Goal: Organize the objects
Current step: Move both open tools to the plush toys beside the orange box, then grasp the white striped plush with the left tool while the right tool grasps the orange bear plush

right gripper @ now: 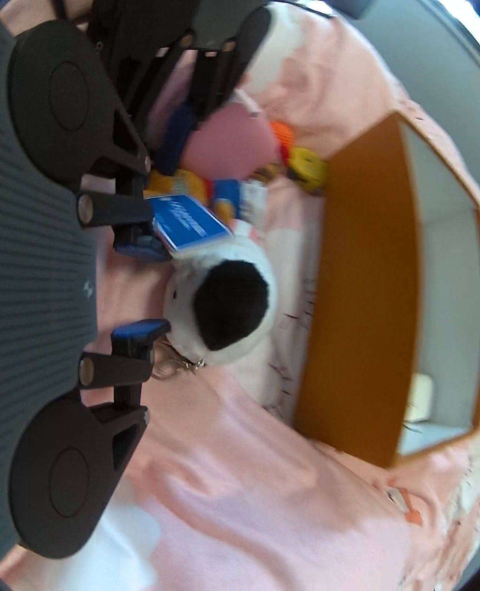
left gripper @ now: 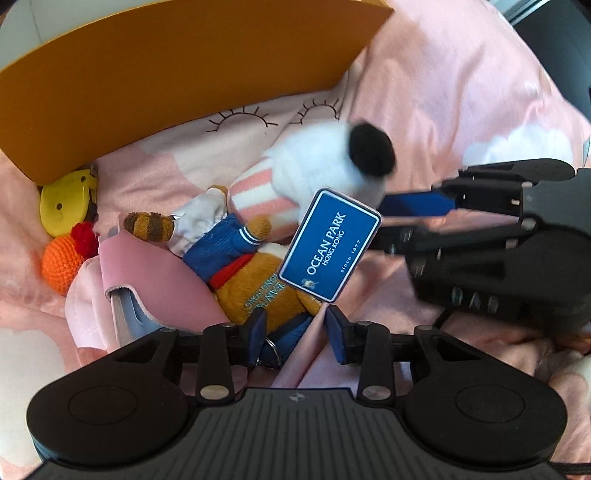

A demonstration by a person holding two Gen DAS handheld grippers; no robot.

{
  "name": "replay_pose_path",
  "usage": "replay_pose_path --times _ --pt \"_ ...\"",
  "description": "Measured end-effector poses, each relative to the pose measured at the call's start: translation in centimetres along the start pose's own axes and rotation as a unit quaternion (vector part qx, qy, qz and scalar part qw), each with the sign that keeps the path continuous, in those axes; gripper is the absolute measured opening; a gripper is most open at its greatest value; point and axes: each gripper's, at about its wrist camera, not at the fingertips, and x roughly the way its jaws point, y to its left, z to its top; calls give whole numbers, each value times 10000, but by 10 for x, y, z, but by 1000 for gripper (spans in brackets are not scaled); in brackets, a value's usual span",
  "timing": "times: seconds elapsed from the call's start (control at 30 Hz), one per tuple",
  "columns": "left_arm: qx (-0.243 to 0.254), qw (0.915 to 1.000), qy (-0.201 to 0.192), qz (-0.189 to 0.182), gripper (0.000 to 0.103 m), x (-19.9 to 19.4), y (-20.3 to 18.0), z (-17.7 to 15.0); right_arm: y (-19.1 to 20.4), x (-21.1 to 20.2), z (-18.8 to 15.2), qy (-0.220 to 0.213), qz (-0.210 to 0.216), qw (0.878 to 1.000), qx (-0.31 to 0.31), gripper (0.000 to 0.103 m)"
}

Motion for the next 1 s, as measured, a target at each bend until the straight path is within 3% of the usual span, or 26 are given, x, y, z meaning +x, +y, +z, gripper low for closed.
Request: replay_pose_path --times 0.17,0.3,0.4,0.5,0.67,0.83,1.0 --pt "-91 9996 -162 -213 38 -2 7 5 -11 -1 12 -409 -29 9985 362 36" --pt "-218 9960 -858 -127 35 -14 15 11 -18 -3 14 -514 -178 9965 639 36" --pt "-417 9939 -1001 -199 35 -20 20 16 -22 -10 14 -553 -330 9952 737 36" --pt "-457 9923 -1148 -67 35 -31 21 11 -22 -19 12 -634 -223 9950 732 36" --pt "-864 9849 -1496 -68 35 -55 37 -8 -8 -28 13 -681 176 9969 359 26" --pt "-1014 9810 -1649 -92 35 -72 51 -17 15 -28 14 -563 598 9965 -171 26" --pt "-1019 9806 -1669 -134 35 -72 54 -23 44 -6 16 -6 615 9955 -723 29"
